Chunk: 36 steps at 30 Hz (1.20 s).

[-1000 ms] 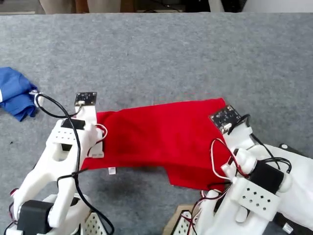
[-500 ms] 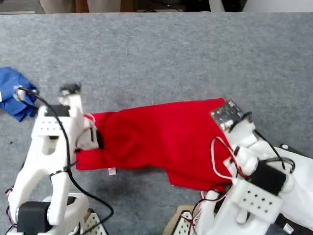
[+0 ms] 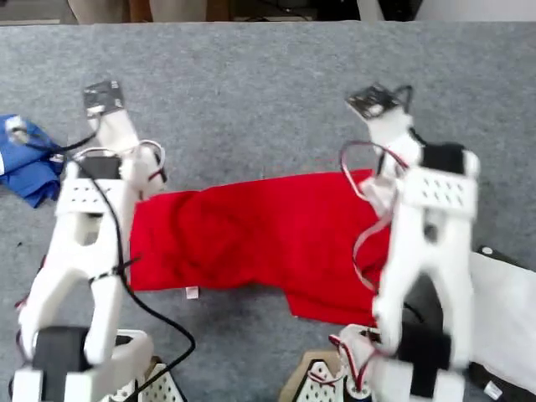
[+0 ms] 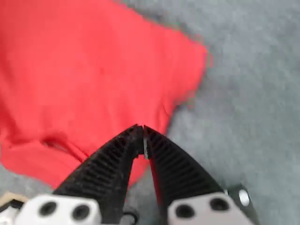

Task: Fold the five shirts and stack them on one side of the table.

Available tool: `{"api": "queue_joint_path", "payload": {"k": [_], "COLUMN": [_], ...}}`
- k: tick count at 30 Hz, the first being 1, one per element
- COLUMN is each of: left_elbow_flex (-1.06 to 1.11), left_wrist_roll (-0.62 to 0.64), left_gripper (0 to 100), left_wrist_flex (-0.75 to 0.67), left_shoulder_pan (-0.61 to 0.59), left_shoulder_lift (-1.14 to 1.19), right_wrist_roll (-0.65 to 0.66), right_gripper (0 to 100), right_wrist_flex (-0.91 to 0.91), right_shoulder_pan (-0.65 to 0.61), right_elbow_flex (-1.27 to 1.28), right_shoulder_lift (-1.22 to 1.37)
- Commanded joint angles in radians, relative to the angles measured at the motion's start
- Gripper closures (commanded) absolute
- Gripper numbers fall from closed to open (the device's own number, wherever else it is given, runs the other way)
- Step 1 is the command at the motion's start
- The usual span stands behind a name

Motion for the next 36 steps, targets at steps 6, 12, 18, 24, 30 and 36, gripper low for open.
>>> {"api": "queue_joint_path", "payload": {"k": [6,12,18,24,30,36], "left_elbow_flex": [-0.078,-0.229,-0.328,-0.368,-0.457,-0.72], "left_wrist_roll": [0.008,0.005,-0.048,-0.115,-0.129,-0.124], "left_gripper": [98,98,98,98,98,98], "left_wrist_flex": [-0.091,-0.023,-0.011,-0.008,0.038,0.258], "left_shoulder_pan": [-0.006,-0.094,-0.164,-0.193,-0.193,-0.187], "left_shoulder_lift": [0.32,0.487,0.547,0.572,0.564,0.564], "right_wrist_roll": [-0.066,-0.064,-0.06,-0.057,-0.008,-0.008], "right_gripper": [99.3,99.3,99.3,99.3,99.4,99.4], "right_wrist_flex": [-0.092,-0.192,-0.183,-0.037,0.091,0.152], "right_shoulder_pan": [-0.084,-0.065,-0.025,0.005,-0.028,-0.056], "right_elbow_flex": [-0.15,-0.162,-0.371,-0.611,-0.717,-0.73], "right_shoulder_lift": [0.286,0.478,0.705,0.832,0.819,0.636]}}
